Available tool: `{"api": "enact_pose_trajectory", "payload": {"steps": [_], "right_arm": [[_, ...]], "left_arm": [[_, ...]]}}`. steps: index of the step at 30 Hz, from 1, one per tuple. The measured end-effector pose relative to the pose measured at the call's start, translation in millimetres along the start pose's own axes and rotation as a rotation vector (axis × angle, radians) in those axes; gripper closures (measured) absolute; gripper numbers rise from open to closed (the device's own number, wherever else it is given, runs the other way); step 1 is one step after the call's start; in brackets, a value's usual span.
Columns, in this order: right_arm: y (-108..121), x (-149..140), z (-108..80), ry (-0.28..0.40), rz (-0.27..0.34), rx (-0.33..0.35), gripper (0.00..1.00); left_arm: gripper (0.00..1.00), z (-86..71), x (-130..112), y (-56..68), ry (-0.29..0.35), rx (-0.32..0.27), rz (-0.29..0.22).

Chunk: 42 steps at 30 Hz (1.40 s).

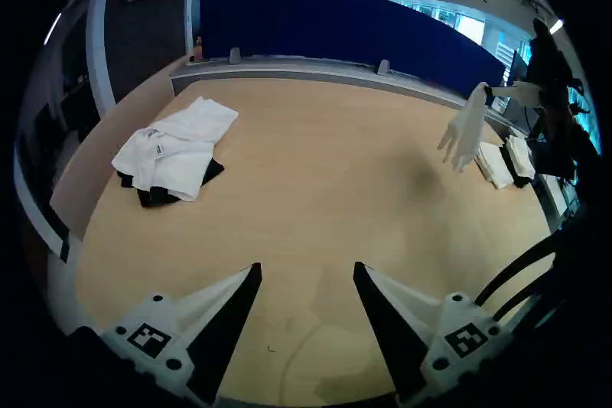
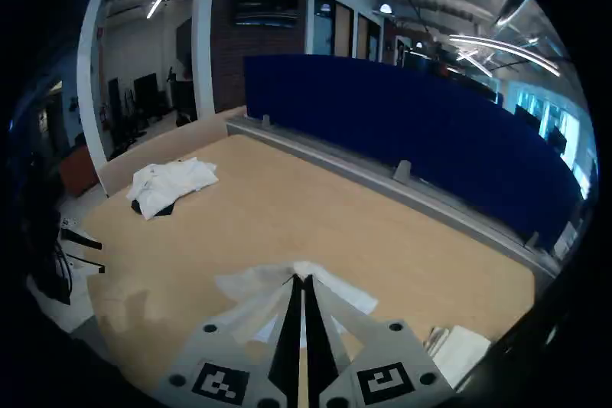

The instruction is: Fold towel

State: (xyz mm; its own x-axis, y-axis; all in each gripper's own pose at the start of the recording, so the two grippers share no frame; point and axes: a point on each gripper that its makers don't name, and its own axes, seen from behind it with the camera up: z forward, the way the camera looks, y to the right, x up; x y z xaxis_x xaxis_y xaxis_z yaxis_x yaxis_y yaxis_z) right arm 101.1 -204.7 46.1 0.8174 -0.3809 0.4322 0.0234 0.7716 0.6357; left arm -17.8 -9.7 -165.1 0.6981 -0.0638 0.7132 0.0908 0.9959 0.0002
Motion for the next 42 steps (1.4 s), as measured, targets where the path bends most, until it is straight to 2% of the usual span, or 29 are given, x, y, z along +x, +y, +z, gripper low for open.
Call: {"api": "enact_pose_trajectory", "payload": {"steps": [12, 27, 34, 42], "right_arm": [[63.0, 3.8, -18.1, 0.005, 0.023, -0.073, 0.98], [161.3, -4.1, -32.8, -0.023, 0.048, -0.177, 0.98], [209.4, -10.7, -34.1, -0.053, 0.050, -0.225, 0.98], [251.6, -18.3, -29.2, -0.094, 0.050, -0.264, 0.98]], "left_arm": [[0.11, 1.3, -2.0, 9.3, -0.011, -0.006, 0.004], [0.11, 5.1, 0.1, 17.0, -0.026, -0.004, 0.006], [0.11, 6.8, 0.6, 20.7, -0.032, -0.001, 0.012], [0.11, 6.8, 0.2, 22.9, -0.041, 0.004, 0.011]]}}
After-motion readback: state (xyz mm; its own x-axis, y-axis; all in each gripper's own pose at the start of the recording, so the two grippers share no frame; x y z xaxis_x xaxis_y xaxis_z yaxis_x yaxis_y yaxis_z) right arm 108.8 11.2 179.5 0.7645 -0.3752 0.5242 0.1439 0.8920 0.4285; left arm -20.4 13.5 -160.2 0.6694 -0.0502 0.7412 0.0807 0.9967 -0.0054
